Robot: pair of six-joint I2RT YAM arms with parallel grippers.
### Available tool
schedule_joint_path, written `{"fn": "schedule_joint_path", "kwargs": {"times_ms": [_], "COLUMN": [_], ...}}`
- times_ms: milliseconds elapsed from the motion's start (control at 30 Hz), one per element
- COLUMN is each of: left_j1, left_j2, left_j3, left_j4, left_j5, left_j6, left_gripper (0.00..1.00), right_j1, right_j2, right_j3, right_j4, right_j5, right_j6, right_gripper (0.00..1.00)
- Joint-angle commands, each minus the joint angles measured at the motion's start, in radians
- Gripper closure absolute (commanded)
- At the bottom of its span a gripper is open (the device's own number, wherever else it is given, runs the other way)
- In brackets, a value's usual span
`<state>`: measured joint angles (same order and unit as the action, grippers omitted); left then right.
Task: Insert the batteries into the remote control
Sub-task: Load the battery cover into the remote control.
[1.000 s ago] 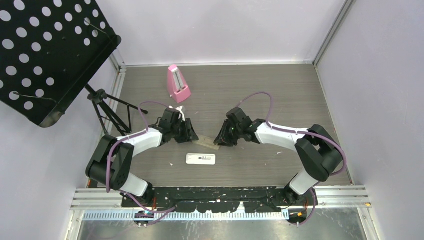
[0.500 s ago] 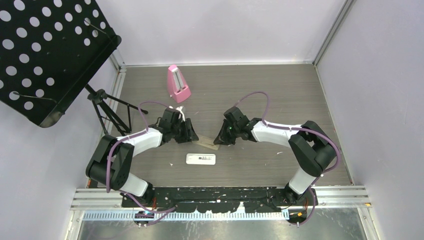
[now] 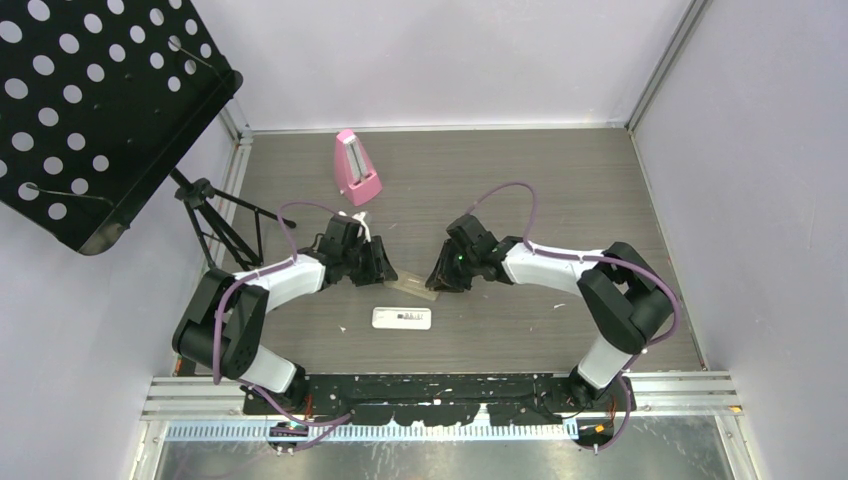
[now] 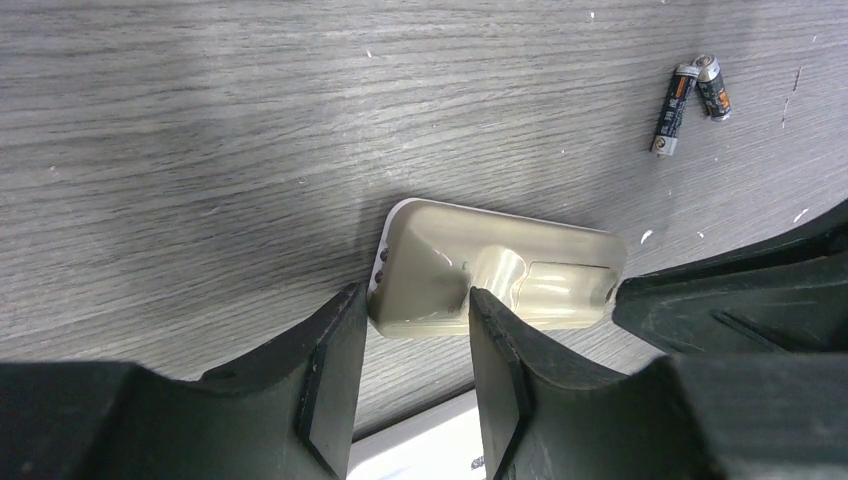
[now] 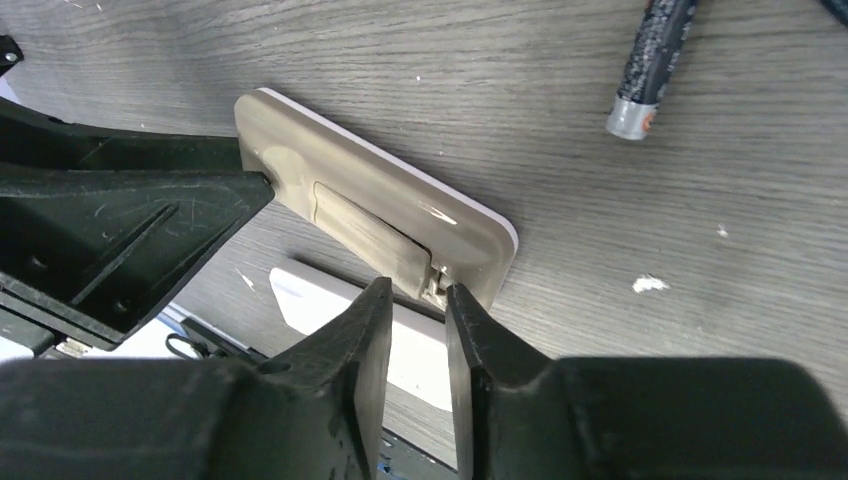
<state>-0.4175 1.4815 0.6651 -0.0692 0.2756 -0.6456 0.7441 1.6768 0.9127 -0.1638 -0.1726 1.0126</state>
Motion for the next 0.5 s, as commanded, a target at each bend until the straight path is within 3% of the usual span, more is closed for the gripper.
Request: {"fn": "schedule_joint_path", "kwargs": {"times_ms": [0,133,300,467], "left_j1": [-0.004,-0.003,-0.003,-0.003], "left_j2": [-0.012,-0.009,-0.009,-0.011], "left_j3": [0.03,0.032,0.034,0.033], "left_j4": [-0.003,-0.009,-0.008,-0.01], "left_j5": [-0.009,-0.015,-0.014,-0.015], "left_j6": [0.012,0.012,0.009,0.009], "left_gripper": [0.56,0.56,0.56,0.56], "right_j1": [0.002,0.003,0.003,0.003], "right_j2": [-0.088,-0.129,-0.092,-0.021], "right_j3": [0.035,0.044,0.044,0.044], "right_j4": [-0.049,-0.056,0.006,0.07], "right_j5": [0.062,0.066,-0.006,-0.052], "right_j6": [-0.037,-0.054,-0.054,-0.035], "right_gripper": [0.65,0.62,0.79,0.81]}}
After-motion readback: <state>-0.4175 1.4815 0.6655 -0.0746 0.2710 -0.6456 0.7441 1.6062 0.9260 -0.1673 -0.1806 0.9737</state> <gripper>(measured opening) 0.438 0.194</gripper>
